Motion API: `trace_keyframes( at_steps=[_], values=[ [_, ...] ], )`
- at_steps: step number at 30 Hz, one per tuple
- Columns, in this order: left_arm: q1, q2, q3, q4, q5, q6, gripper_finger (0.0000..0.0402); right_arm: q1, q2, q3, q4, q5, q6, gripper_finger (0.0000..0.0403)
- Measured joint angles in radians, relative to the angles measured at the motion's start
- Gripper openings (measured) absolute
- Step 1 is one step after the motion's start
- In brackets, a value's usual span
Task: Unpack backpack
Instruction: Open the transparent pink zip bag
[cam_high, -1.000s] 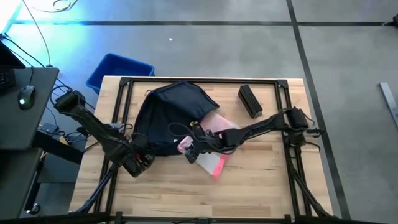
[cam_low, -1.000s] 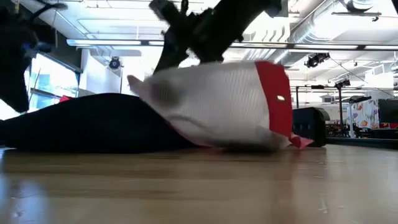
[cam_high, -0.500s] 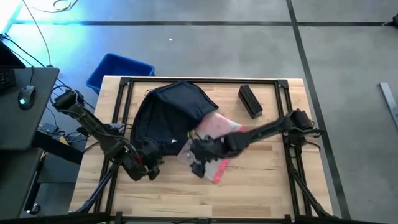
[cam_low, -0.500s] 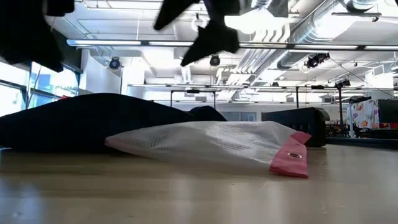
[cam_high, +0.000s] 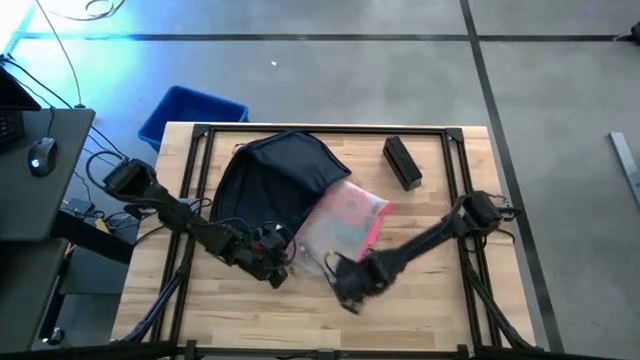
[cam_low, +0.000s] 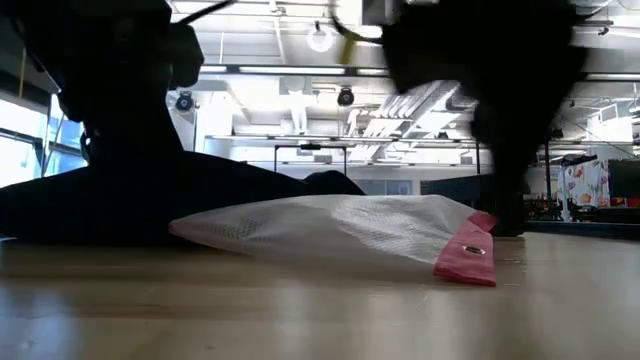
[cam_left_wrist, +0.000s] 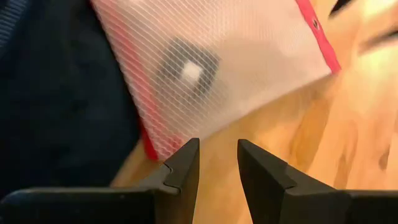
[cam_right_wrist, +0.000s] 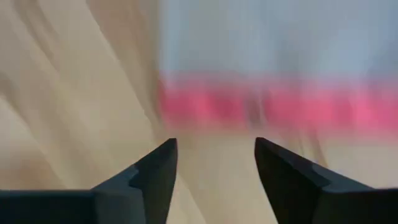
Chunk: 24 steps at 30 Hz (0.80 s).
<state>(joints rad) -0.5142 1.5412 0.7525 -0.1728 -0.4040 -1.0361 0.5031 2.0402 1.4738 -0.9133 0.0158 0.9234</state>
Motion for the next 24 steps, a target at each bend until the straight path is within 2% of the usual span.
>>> trace_keyframes(
  at_steps=[4,6,9,13,19,24],
  values=[
    [-0.012,0.006,0.000,0.015,-0.013,-0.006,0.0090,0.071,-0.004,-0.001,-0.243,0.010,0.095,0.0162],
    [-0.016,0.006,0.000,0.014,-0.024,-0.007,0.0090,0.092,-0.027,-0.002,-0.285,0.019,0.190,0.0150],
    [-0.006,0.010,0.002,-0.017,-0.048,-0.021,0.0089,0.109,-0.076,-0.001,-0.188,0.074,0.288,0.0135],
    [0.051,0.044,0.001,-0.067,-0.098,-0.056,0.0078,0.091,-0.089,0.001,0.032,0.147,0.311,0.0123],
    [0.154,0.166,0.002,0.095,0.109,0.031,0.0016,0.021,-0.045,0.001,0.213,0.221,0.330,0.0110],
    [0.122,0.226,0.000,0.436,0.336,0.113,0.0006,-0.015,0.008,0.001,0.215,0.171,0.296,0.0097]
  ],
)
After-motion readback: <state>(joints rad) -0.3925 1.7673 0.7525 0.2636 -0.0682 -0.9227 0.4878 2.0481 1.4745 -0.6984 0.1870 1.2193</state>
